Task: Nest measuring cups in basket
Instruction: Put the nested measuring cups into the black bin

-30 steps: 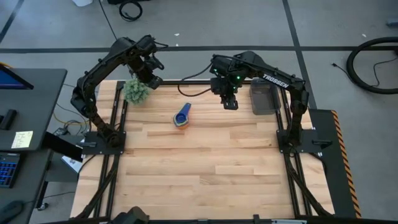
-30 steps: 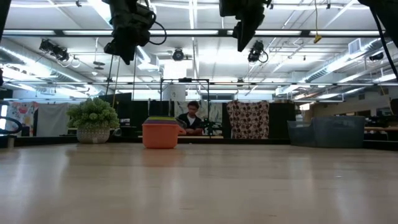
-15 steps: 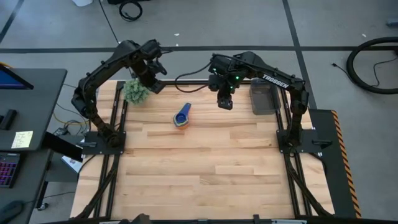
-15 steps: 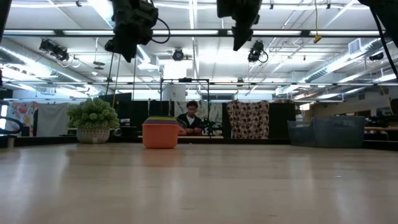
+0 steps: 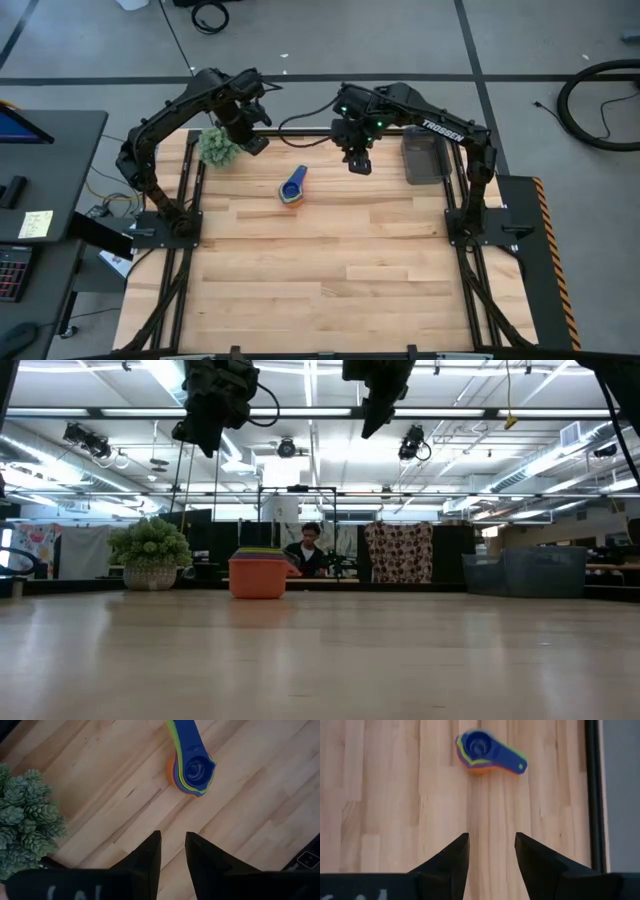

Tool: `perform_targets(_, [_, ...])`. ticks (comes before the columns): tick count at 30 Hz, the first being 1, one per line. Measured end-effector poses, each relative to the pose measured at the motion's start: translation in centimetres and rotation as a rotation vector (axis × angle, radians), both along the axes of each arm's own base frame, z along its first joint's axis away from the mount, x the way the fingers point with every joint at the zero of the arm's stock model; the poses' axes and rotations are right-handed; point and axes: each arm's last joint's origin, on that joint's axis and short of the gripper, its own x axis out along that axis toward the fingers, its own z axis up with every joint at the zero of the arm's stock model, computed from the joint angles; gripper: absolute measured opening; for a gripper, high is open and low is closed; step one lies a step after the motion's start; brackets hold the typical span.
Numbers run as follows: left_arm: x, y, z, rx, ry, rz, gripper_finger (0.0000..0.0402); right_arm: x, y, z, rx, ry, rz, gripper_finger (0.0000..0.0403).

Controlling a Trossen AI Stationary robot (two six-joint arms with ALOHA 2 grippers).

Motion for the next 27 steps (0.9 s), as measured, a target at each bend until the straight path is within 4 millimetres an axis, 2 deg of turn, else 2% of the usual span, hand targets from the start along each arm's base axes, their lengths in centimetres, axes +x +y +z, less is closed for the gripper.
perform_targets(9, [0.0, 0.0, 0.0, -0.007, 0.002, 0.028, 0.0094, 1.4, -0.5, 0.9, -0.065, -0.171, -0.001, 0.0165])
perform_targets(19, [0.0, 0.0, 0.0, -0.006, 0.002, 0.025, 0.0094, 3.4, -1.3, 3.0, -0.200, -0.463, 0.020, 0.0165])
perform_targets(23, [0.0, 0.0, 0.0, -0.006, 0.003, 0.025, 0.0094, 3.3, -1.3, 2.9, -0.200, -0.443, 0.024, 0.0165])
perform_targets(27, [0.0, 0.0, 0.0, -0.006, 0.003, 0.024, 0.0094, 3.0, -1.2, 1.7, -0.178, -0.336, 0.051, 0.0165])
